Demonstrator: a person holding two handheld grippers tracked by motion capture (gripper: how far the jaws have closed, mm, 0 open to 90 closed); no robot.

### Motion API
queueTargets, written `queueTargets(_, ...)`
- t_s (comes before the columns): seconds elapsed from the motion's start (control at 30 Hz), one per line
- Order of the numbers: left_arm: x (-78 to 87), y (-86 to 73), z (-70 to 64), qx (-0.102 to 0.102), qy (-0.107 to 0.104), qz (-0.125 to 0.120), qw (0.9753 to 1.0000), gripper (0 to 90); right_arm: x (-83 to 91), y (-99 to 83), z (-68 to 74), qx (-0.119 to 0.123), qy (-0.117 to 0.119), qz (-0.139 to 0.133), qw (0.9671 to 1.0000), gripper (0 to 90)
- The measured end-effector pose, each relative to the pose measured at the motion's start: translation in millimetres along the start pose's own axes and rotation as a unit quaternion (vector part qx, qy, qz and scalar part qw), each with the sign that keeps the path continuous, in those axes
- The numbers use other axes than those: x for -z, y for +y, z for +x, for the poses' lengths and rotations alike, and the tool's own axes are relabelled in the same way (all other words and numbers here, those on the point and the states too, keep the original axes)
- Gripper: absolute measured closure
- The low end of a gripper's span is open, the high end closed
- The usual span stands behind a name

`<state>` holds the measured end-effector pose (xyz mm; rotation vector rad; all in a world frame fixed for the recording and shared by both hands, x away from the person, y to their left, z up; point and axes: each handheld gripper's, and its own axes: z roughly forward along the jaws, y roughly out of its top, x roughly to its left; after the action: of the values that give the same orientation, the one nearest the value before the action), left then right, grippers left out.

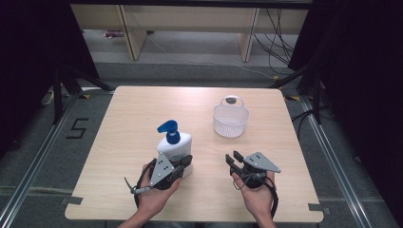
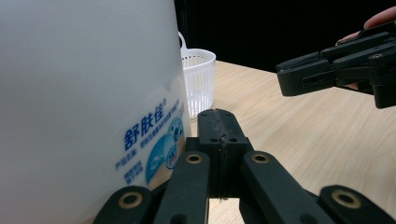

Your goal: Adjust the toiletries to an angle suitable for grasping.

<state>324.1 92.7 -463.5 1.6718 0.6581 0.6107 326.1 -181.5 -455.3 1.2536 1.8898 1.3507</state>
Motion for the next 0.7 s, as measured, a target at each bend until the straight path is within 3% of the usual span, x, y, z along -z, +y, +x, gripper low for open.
queueTargets(0.03, 0.7, 0.1, 0.1, -0.001, -0.001, -0.001, 1.0000, 89.8, 0.4, 1.5, -0.8, 0.015, 0.000, 0.001, 0.9999, 65.0)
queueTargets(0.13, 7.7, 2.1, -1.5, -0.002, -0.014, -0.009, 0.9999, 89.7, -0.6, 2.6, 1.7, 0.007, 0.009, -0.006, 0.9999, 64.2)
queueTargets(0.2, 18.2, 3.3, -3.1, -0.012, -0.028, -0.016, 0.9994, 89.5, 0.2, 5.4, 2.9, 0.021, 0.008, -0.014, 0.9997, 62.1)
queueTargets(0.23, 28.2, 2.4, -3.6, -0.013, -0.034, -0.023, 0.9991, 89.3, 1.0, 6.6, 5.9, 0.008, 0.012, -0.010, 0.9998, 61.1)
queueTargets(0.3, 41.3, -0.7, -1.6, -0.013, -0.043, -0.036, 0.9983, 80.9, 1.9, 14.3, 13.7, 0.014, 0.031, -0.031, 0.9989, 55.5)
queueTargets(0.33, 49.9, -3.2, 1.0, -0.015, -0.043, -0.038, 0.9982, 80.9, 1.9, 14.3, 13.7, 0.014, 0.031, -0.031, 0.9989, 55.5)
queueTargets(0.37, 57.6, -6.5, 4.2, -0.013, -0.039, -0.043, 0.9983, 76.0, 3.0, 20.6, 19.9, 0.025, 0.046, -0.052, 0.9973, 51.2)
queueTargets(0.43, 72.5, -15.0, 12.7, -0.007, -0.025, -0.049, 0.9985, 73.2, 3.0, 22.9, 22.7, 0.030, 0.046, -0.058, 0.9968, 48.8)
queueTargets(0.47, 78.0, -19.0, 16.4, -0.001, -0.018, -0.050, 0.9986, 67.6, 1.5, 26.8, 30.0, 0.022, 0.060, -0.065, 0.9958, 45.2)
queueTargets(0.53, 85.5, -24.3, 23.4, 0.003, -0.005, -0.051, 0.9987, 60.3, 0.4, 31.8, 34.4, 0.038, 0.061, -0.075, 0.9946, 42.4)
queueTargets(0.63, 93.7, -34.8, 38.4, 0.017, 0.015, -0.044, 0.9988, 50.7, -0.7, 36.6, 42.1, 0.030, 0.073, -0.080, 0.9937, 40.4)
queueTargets(0.7, 92.7, -40.6, 46.1, 0.036, 0.009, -0.028, 0.9989, 45.8, -2.4, 38.5, 43.4, 0.034, 0.075, -0.082, 0.9932, 40.0)
